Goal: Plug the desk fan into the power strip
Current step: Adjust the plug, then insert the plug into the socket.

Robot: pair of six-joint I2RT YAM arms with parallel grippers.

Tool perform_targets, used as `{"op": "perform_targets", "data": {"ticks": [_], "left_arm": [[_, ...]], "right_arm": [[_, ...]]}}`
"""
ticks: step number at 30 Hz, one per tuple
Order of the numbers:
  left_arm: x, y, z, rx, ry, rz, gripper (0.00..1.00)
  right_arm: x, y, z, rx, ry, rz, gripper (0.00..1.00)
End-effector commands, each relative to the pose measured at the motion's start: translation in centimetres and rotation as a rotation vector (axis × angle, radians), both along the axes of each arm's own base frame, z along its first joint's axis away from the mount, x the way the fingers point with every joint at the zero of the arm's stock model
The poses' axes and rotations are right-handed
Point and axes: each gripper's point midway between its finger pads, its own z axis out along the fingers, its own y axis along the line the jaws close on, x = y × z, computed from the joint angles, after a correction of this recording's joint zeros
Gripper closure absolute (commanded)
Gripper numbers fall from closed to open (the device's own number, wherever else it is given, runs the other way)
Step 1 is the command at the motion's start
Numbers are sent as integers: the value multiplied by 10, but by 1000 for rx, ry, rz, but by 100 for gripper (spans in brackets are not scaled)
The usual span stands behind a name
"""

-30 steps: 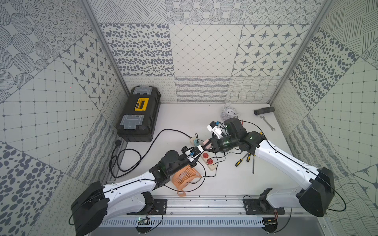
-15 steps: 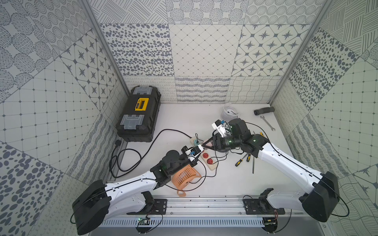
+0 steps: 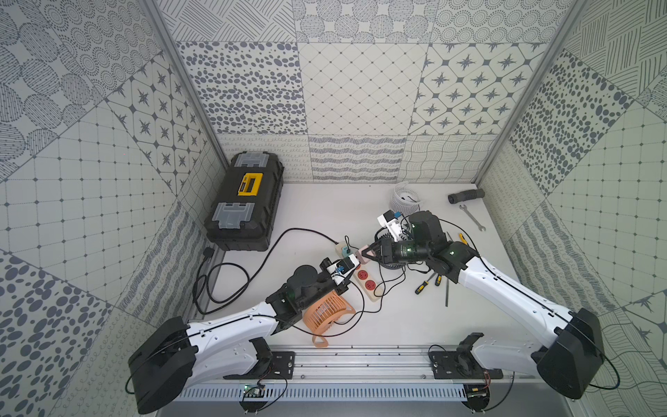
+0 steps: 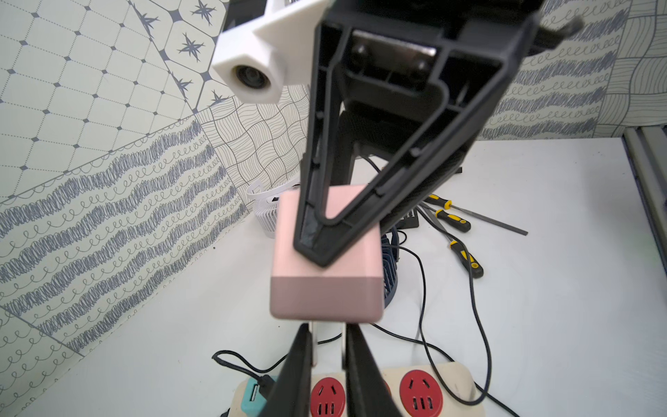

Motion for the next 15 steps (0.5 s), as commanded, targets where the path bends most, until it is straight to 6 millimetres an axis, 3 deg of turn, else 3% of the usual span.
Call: {"op": "perform_targets", "data": {"ticks": [1, 4, 7, 11, 15], "left_arm": [[8, 6, 10, -70, 18, 64, 78], [12, 13, 2, -97, 107, 111, 53], [16, 23, -11, -142, 240, 141, 40], [26, 40, -27, -229, 462, 178, 35], [45, 62, -41, -350, 671, 237, 35]], "right_arm": [[4, -5, 14, 23, -85, -30, 78], [10, -15, 8, -26, -135, -82, 86], [18, -27, -8, -115, -168, -135, 91], [27, -33, -32, -295, -236, -178, 93], [35, -23, -55, -490, -321, -169, 93]]}}
